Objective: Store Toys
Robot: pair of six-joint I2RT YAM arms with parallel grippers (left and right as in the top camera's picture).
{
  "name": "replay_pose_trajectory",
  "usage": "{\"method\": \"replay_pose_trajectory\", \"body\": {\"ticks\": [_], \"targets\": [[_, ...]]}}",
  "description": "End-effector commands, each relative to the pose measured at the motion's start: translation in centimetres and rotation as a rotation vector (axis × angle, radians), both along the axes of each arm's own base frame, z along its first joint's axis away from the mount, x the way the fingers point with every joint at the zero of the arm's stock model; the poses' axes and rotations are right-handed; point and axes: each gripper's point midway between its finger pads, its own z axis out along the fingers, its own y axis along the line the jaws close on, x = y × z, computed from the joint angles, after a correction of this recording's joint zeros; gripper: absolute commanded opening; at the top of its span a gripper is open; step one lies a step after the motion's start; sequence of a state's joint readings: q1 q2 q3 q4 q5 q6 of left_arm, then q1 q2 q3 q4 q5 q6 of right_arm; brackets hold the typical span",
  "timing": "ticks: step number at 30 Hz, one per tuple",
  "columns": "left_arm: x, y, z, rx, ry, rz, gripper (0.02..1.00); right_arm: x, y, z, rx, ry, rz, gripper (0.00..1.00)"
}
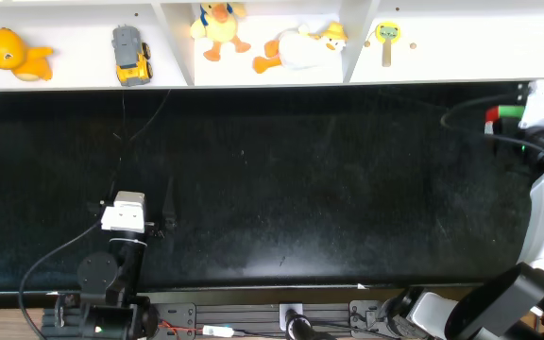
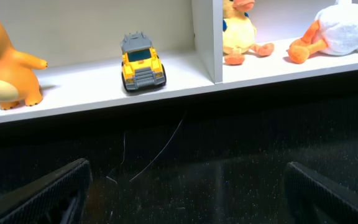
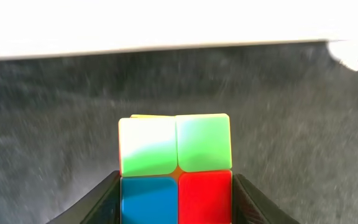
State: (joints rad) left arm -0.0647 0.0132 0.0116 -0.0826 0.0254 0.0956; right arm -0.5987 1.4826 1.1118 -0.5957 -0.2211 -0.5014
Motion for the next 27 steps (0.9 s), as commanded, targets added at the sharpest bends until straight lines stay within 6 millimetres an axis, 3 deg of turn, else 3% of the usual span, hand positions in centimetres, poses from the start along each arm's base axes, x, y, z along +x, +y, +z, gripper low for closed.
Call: {"method": "replay_pose_trajectory", "body": {"ticks": [1, 6, 19, 27], "targets": [[0.0, 0.1, 0.0, -0.018, -0.004, 0.007, 0.998, 3.1, 0.2, 4.5, 0.027, -0.117, -0.036, 0.509], [0.0, 0.1, 0.0, -0.018, -0.004, 0.008, 0.996, 6.0, 0.4, 5.5, 0.027, -0.127, 0.0, 0.507], [0.0, 0.1, 0.0, -0.018, -0.004, 0.008, 0.998, 12.3, 1.5, 3.7, 0.069, -0.081, 0.065, 0.505], [0.0, 0.1, 0.0, -0.018, -0.003, 0.007, 0.998, 13.2, 2.3, 2.8, 0.075, -0.069, 0.087, 0.505]]}}
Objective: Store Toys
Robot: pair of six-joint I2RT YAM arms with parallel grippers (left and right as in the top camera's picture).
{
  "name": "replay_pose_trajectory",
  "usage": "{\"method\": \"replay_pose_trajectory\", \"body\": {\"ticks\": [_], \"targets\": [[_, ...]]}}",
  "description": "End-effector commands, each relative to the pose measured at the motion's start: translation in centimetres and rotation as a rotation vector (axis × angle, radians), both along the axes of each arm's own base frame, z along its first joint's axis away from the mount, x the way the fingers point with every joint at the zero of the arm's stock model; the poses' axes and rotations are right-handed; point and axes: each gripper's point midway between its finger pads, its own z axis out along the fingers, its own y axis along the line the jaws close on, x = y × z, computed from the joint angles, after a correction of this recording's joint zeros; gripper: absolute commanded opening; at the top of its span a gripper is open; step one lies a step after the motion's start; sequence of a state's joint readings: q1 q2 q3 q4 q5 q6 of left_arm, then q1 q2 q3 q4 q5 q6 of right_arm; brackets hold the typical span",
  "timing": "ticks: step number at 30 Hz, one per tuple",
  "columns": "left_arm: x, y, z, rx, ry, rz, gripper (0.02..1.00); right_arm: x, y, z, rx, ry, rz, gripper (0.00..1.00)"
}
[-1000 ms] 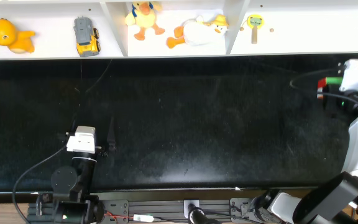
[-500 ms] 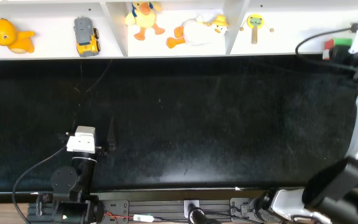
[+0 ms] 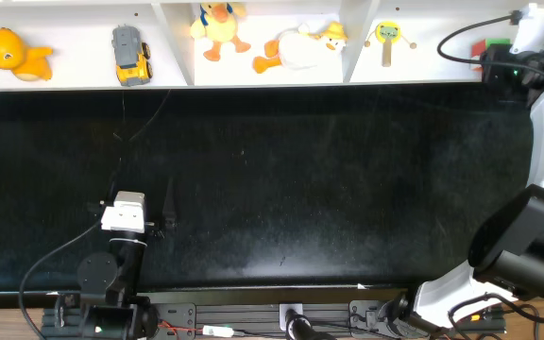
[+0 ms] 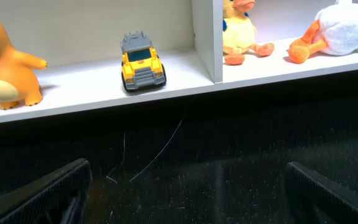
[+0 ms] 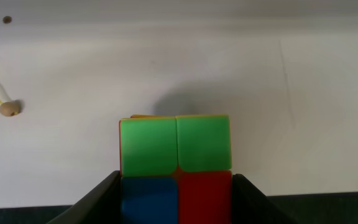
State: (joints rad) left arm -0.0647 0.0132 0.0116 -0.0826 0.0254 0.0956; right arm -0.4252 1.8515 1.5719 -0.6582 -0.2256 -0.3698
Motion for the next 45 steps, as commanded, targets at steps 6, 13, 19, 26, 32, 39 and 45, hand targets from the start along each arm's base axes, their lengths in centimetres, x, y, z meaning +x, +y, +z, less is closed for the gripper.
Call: {"method": "replay_pose_trajectory", "body": {"ticks": [6, 13, 19, 26, 32, 39, 45], "targets": [[0.0, 0.1, 0.0, -0.018, -0.003, 0.007, 0.998, 1.0, 0.1, 0.7, 0.001, -0.027, 0.009, 0.549], [0.0, 0.1, 0.0, -0.018, -0.004, 0.008, 0.998, 1.1, 0.0, 0.8, -0.001, -0.032, 0.007, 0.606], [0.0, 0.1, 0.0, -0.018, -0.004, 0.008, 0.998, 1.1, 0.1, 0.9, -0.002, -0.034, 0.007, 0.998], [0.0, 0.1, 0.0, -0.018, -0.004, 0.007, 0.998, -3.1, 0.1, 1.6, -0.07, -0.008, -0.056, 0.998], [0.0, 0.1, 0.0, -0.018, -0.004, 0.008, 0.998, -10.0, 2.5, -1.0, -0.077, 0.019, -0.087, 0.996], [0.0, 0.1, 0.0, -0.018, -0.004, 0.008, 0.998, -14.2, 10.2, -1.4, -0.05, -0.256, -0.129, 0.996], [0.0, 0.1, 0.0, -0.018, -0.004, 0.008, 0.998, -17.8, 17.0, -0.2, 0.008, -0.636, 0.046, 0.996]]}}
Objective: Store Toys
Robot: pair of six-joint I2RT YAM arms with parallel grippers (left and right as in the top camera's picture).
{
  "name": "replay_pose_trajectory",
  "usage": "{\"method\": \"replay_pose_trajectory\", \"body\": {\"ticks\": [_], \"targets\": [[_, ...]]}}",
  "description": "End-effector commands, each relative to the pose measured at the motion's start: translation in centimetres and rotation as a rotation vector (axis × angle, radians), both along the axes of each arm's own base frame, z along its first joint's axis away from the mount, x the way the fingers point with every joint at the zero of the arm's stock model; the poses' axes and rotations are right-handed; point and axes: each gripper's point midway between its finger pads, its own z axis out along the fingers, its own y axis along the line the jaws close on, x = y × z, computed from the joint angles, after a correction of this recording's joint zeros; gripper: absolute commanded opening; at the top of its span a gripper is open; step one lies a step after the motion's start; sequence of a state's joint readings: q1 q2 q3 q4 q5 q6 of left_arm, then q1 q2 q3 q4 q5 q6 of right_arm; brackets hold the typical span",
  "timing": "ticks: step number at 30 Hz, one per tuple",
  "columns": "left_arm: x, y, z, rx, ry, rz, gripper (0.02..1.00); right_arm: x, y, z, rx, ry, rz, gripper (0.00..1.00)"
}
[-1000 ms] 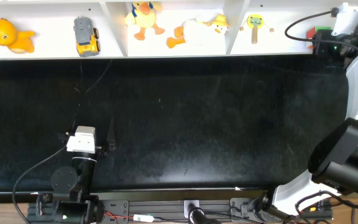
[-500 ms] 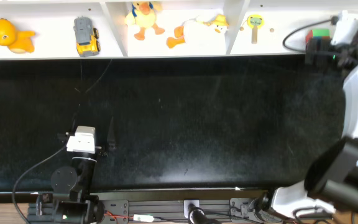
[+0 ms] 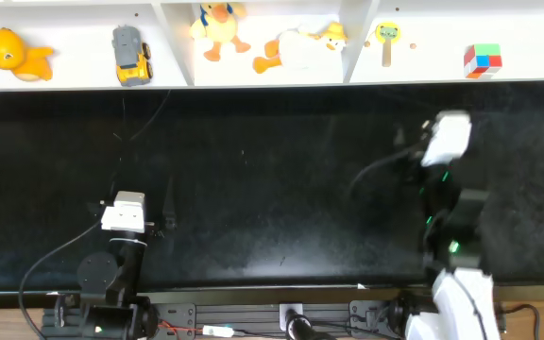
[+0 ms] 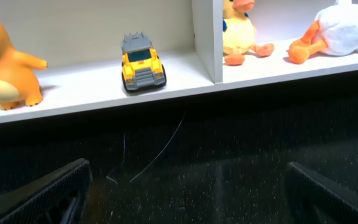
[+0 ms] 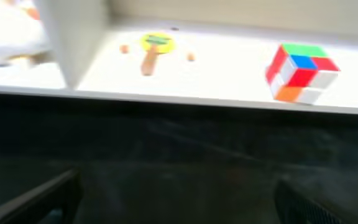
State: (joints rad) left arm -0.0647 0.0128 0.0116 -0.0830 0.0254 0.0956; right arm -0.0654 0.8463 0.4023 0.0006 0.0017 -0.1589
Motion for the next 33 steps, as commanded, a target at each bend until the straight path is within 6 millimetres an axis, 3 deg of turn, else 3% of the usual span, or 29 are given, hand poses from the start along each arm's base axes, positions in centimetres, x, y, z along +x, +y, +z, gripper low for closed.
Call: {"method": "replay_pose_trajectory", "body": {"ticks": [1, 6, 13, 18, 33], "targets": [[0.0, 0.1, 0.0, -0.018, -0.004, 0.008, 0.998, -3.1, 2.0, 0.3, 0.103, -0.217, 0.03, 0.998], [0.0, 0.1, 0.0, -0.018, -0.004, 0.007, 0.998, -5.2, 2.6, 0.0, 0.13, -0.332, 0.065, 0.996], [0.0, 0.1, 0.0, -0.018, -0.004, 0.008, 0.998, -7.0, 2.5, -1.7, 0.123, -0.283, 0.058, 0.996], [0.0, 0.1, 0.0, -0.018, -0.004, 0.007, 0.998, -7.4, 2.1, 0.4, 0.116, -0.374, 0.046, 0.996], [0.0, 0.1, 0.0, -0.018, -0.004, 0.008, 0.996, -7.3, 1.7, 0.2, 0.083, -0.367, 0.03, 0.996]]}}
